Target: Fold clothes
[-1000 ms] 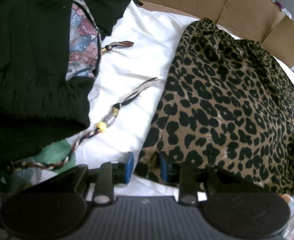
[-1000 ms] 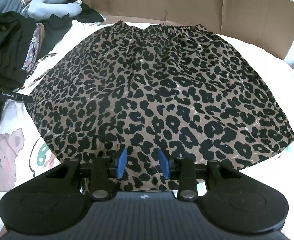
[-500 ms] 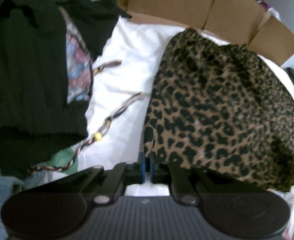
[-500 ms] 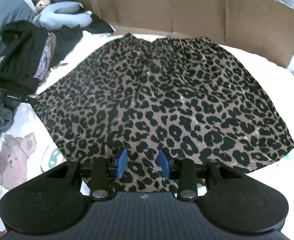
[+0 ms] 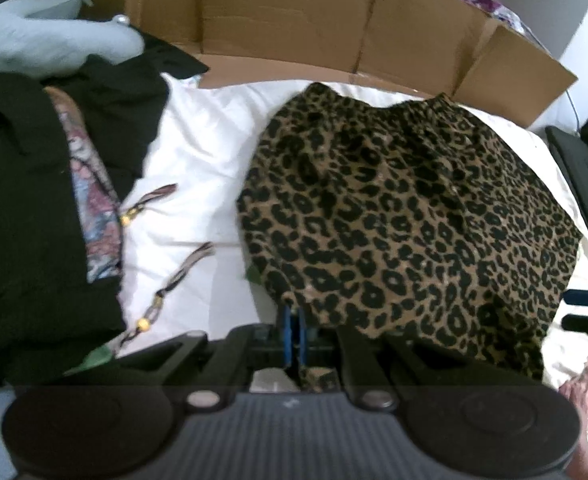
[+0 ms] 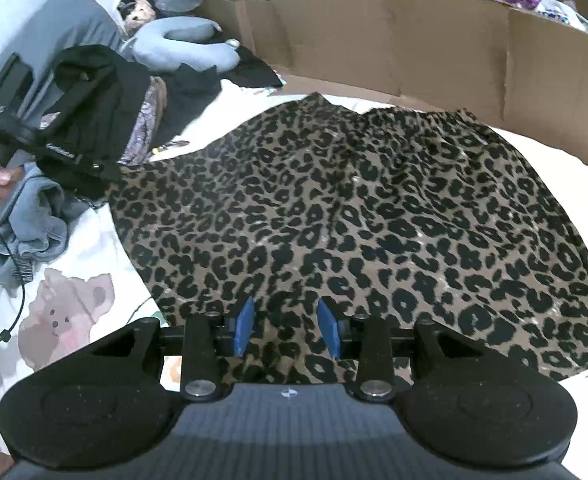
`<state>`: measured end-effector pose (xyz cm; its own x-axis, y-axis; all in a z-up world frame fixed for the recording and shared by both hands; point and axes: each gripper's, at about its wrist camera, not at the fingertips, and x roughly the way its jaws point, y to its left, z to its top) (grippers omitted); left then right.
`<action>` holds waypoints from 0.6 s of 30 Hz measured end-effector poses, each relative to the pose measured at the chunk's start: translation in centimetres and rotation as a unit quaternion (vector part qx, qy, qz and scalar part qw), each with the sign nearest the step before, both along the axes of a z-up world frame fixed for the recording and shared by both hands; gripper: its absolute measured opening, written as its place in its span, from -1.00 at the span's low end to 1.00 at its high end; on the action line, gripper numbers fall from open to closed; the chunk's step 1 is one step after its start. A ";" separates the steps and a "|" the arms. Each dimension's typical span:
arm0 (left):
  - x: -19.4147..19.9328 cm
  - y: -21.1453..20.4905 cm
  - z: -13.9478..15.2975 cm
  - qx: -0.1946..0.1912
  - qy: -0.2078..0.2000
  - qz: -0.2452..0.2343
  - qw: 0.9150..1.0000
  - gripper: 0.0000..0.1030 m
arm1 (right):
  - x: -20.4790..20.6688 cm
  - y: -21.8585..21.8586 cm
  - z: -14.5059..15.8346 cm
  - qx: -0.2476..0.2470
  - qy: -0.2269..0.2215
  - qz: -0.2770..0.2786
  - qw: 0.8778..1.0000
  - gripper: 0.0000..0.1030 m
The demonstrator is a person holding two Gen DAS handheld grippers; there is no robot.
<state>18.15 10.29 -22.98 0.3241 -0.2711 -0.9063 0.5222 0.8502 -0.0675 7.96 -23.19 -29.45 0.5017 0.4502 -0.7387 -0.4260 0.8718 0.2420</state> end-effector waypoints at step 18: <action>-1.6 -5.0 -0.7 -0.028 0.013 0.017 0.999 -0.92 | 2.5 5.6 -0.6 0.068 -0.017 0.031 0.997 0.09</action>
